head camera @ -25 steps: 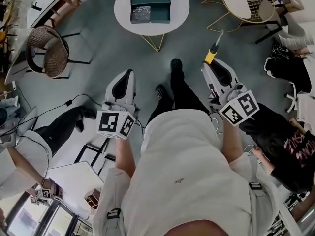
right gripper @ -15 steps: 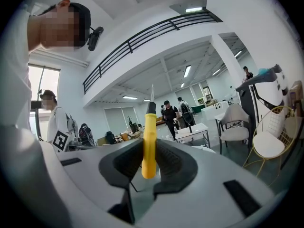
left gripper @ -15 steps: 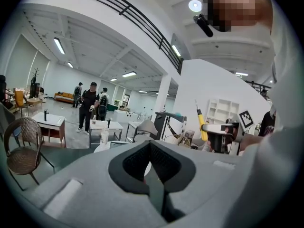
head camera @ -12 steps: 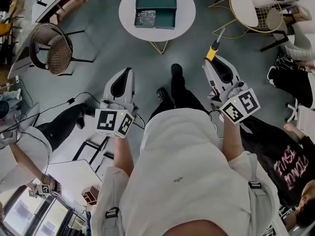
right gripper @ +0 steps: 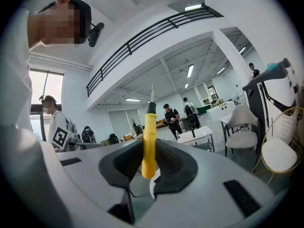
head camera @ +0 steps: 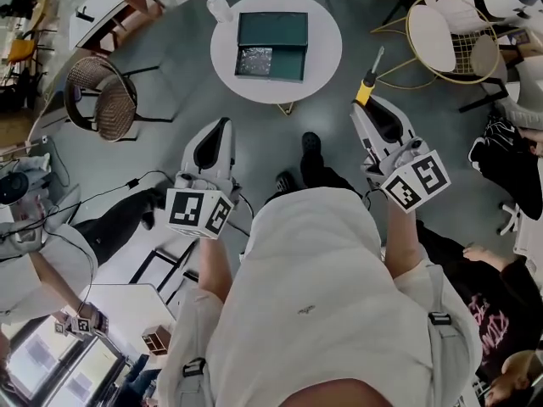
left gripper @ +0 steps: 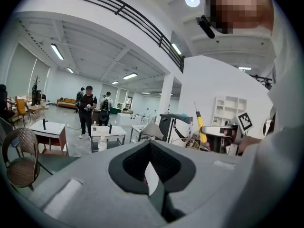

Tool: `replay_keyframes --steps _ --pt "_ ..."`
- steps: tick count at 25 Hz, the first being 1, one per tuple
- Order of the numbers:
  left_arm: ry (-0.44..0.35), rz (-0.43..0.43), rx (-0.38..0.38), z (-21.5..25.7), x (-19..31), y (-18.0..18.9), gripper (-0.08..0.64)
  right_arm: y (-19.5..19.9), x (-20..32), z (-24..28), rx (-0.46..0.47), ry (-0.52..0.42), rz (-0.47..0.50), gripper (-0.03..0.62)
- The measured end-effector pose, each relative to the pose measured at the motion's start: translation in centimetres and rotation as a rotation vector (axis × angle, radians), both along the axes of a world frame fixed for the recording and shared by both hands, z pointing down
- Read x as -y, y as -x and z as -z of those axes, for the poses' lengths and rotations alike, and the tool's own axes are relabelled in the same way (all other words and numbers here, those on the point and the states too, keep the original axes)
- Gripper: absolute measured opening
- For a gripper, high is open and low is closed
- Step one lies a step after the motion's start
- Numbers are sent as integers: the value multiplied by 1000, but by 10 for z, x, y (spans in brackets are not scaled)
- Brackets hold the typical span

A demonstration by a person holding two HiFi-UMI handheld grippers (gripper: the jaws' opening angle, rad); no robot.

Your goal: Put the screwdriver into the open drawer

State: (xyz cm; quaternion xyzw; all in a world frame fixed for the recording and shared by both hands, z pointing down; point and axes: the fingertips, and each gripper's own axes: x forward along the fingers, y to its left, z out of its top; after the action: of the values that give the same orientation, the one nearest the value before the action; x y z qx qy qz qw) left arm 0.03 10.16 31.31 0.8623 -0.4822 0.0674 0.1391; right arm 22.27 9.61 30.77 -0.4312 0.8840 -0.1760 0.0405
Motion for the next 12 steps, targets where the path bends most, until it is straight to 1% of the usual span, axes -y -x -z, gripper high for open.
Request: replay_keyframes --steps 7,12 --pt "1 59 7 0 32 -24 9 -20 47 -6 9 -8 71 83" --pt "11 110 13 -4 44 -33 9 -24 69 -16 14 5 131 83"
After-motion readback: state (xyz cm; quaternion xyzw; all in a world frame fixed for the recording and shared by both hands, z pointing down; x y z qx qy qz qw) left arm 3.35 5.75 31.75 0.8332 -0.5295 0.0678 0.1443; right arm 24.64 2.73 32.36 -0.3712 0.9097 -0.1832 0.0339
